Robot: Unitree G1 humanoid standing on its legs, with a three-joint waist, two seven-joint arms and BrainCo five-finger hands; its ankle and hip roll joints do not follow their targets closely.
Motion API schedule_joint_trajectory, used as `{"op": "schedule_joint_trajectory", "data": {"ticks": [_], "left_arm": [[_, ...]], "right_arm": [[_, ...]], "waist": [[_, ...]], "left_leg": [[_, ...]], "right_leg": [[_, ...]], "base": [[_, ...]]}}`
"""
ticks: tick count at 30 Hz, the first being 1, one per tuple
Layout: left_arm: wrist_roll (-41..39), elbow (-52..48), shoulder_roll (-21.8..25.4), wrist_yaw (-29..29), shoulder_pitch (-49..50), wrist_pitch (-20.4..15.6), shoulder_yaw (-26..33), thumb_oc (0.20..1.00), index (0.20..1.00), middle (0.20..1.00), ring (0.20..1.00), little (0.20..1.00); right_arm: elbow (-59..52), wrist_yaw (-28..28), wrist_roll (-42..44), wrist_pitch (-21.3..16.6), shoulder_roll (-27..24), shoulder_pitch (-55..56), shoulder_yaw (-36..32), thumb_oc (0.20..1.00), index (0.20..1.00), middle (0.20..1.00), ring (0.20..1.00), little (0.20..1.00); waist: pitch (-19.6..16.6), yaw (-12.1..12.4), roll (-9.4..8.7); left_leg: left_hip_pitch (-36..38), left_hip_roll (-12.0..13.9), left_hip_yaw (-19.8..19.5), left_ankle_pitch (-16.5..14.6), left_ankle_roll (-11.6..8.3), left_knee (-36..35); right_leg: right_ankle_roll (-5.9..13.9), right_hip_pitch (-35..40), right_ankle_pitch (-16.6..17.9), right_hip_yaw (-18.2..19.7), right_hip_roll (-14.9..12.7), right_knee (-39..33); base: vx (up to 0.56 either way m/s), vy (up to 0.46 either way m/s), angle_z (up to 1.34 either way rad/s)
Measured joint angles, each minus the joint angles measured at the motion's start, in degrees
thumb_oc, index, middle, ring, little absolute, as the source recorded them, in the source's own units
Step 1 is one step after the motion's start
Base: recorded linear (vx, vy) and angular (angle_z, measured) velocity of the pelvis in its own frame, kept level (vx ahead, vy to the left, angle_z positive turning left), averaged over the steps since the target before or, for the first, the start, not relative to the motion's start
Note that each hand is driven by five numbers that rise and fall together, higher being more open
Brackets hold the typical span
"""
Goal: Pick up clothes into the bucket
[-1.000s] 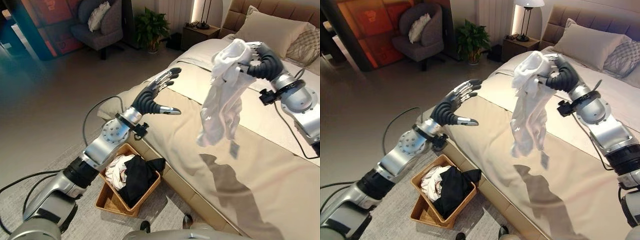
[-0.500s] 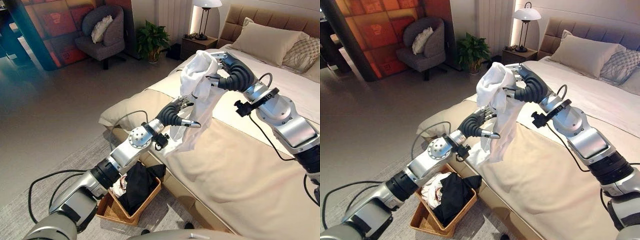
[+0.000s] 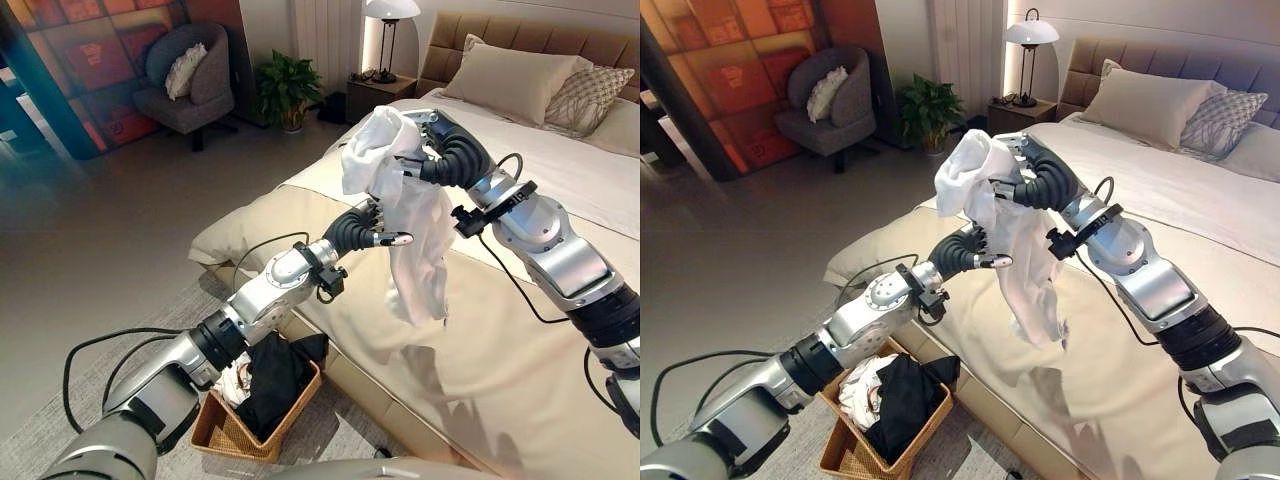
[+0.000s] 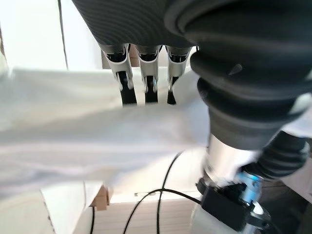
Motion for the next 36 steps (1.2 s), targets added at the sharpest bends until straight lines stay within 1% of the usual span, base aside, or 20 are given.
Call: {"op": "schedule_joint_trajectory", "data": {"ticks": [1,3,7,8,9,10,13,17,27,28,29,30,32,36], "left_arm": [[0.1,0.1,0.3,0.0,0.1,0.2,0.0,0.2,0.2,0.2,0.2,0.2],[2.8,0.1,-0.2,0.0,0.6,0.2,0.8,0.2,0.2,0.2,0.2,0.2],[14.8,0.7,-0.4,1.3,3.6,-0.4,5.1,0.2,0.2,0.2,0.2,0.2],[16.9,1.2,-1.5,1.4,5.0,-0.6,6.9,0.2,0.2,0.2,0.2,0.2],[17.9,1.3,-1.8,1.8,5.9,-0.8,7.4,0.2,0.2,0.2,0.2,0.2],[18.4,1.3,-2.9,1.8,7.5,-1.0,8.8,0.2,0.2,0.2,0.2,0.2],[18.5,1.3,-3.8,1.8,9.7,-1.0,9.1,0.2,0.2,0.2,0.2,0.2],[17.6,1.2,-4.9,1.5,11.1,-0.9,9.1,0.2,0.2,0.2,0.2,0.2],[15.2,0.8,-4.8,0.6,11.6,-0.9,9.3,0.2,0.2,0.2,0.2,0.2],[15.2,0.7,-4.9,0.6,11.8,-0.9,9.5,0.2,0.2,0.2,0.2,0.2],[15.2,0.6,-5.1,0.5,12.6,-0.9,10.2,0.2,0.2,0.2,0.2,0.2],[15.1,0.6,-5.2,0.5,13.1,-0.9,10.6,0.2,0.2,0.2,0.2,0.2],[13.7,0.6,-5.4,0.6,15.7,-0.5,12.4,0.2,0.2,0.2,0.2,0.2],[11.5,0.6,-5.3,1.0,19.3,0.3,15.6,0.2,0.2,0.2,0.2,0.2]], "right_arm": [[-1.5,0.0,0.1,-0.1,0.9,0.9,-0.3,0.2,0.2,0.2,0.2,0.2],[-2.7,0.1,0.1,-0.2,2.7,3.2,-1.5,0.2,0.2,0.2,0.2,0.2],[-4.0,0.7,0.7,-0.1,6.0,8.9,-5.5,0.2,0.2,0.2,0.2,0.2],[-4.3,1.3,1.5,-0.1,6.9,10.5,-6.3,0.2,0.2,0.2,0.2,0.2],[-4.4,1.5,2.3,-0.1,7.6,11.1,-6.5,0.2,0.2,0.2,0.2,0.2],[-4.9,2.0,3.2,0.0,8.8,12.8,-7.1,0.2,0.2,0.2,0.2,0.2],[-5.1,3.1,3.5,0.4,10.1,14.9,-7.9,0.2,0.2,0.2,0.2,0.2],[-5.1,3.8,3.5,0.6,10.3,15.5,-8.0,0.2,0.2,0.2,0.2,0.2],[-5.1,3.8,4.5,0.6,12.3,15.7,-8.2,0.2,0.2,0.2,0.2,0.2],[-5.1,3.8,4.5,0.6,12.5,15.9,-8.3,0.395,0.395,0.395,0.395,0.395],[-5.1,3.8,4.5,0.6,12.7,16.4,-8.5,1.0,1.0,1.0,1.0,1.0],[-5.1,3.8,4.5,0.6,13.0,16.8,-8.8,1.0,1.0,1.0,1.0,1.0],[-5.1,3.5,4.5,0.6,15.0,19.1,-10.8,1.0,1.0,1.0,1.0,1.0],[-5.1,3.2,4.5,0.5,15.8,21.7,-12.9,1.0,1.0,1.0,1.0,1.0]], "waist": [[0.0,0.0,0.0],[0.0,0.5,-0.02],[0.0,0.8,-0.06],[0.0,0.8,-0.07],[0.0,0.8,-0.07],[0.0,0.8,-0.1],[0.1,0.8,-0.13],[0.1,0.8,-0.15],[0.1,0.8,-0.22],[0.1,0.8,-0.23],[0.1,0.8,-0.24],[0.1,0.9,-0.25],[0.2,0.8,-0.27],[0.2,0.9,-0.3]], "left_leg": [[0.2,0.1,0.0,0.0,0.0,-0.1],[0.7,0.2,0.0,0.0,0.0,-0.3],[0.8,0.3,-0.1,-0.1,-0.08,-0.3],[0.8,0.3,-0.1,-0.1,-0.13,-0.3],[0.8,0.3,-0.1,-0.1,-0.13,-0.3],[0.8,0.3,-0.1,-0.1,-0.14,-0.3],[0.8,0.3,-0.1,-0.1,-0.15,-0.3],[0.8,0.4,-0.1,-0.1,-0.18,-0.3],[0.9,0.6,0.0,-0.1,-0.19,-0.3],[0.9,0.6,0.0,-0.1,-0.19,-0.3],[0.9,0.6,0.0,-0.1,-0.19,-0.3],[0.9,0.6,0.0,-0.1,-0.19,-0.3],[0.9,0.7,0.0,-0.1,-0.19,-0.3],[0.9,0.7,0.0,-0.2,-0.19,-0.3]], "right_leg": [[-0.01,0.2,0.0,0.0,0.1,-0.1],[-0.08,0.8,0.0,0.0,0.3,-0.4],[-0.09,0.9,0.1,-0.1,0.4,-0.4],[-0.08,1.0,0.0,-0.1,0.4,-0.5],[-0.09,1.0,0.1,-0.1,0.4,-0.5],[-0.09,1.0,0.0,-0.1,0.4,-0.6],[-0.08,1.3,0.1,-0.1,0.4,-1.1],[-0.05,1.4,0.2,-0.1,0.5,-1.2],[0.0,1.4,0.2,-0.1,0.6,-1.2],[0.01,1.4,0.2,-0.1,0.7,-1.2],[0.02,1.4,0.2,-0.1,0.7,-1.2],[0.02,1.4,0.2,-0.1,0.7,-1.2],[0.02,1.4,0.2,-0.1,0.7,-1.3],[0.19,1.4,0.0,-0.1,0.7,-1.3]], "base": [[0.0,0.0,0.0],[-0.03,-0.004,0.0],[-0.02,-0.006,0.0],[0.0,0.0,0.0],[-0.05,-0.006,0.0],[0.0,0.0,0.0],[0.0,0.0,0.0],[0.0,0.0,0.0],[0.0,0.0,0.0],[0.0,0.0,0.0],[0.0,0.0,0.0],[0.0,0.0,0.0],[0.0,0.0,0.0],[0.0,0.0,0.0]]}}
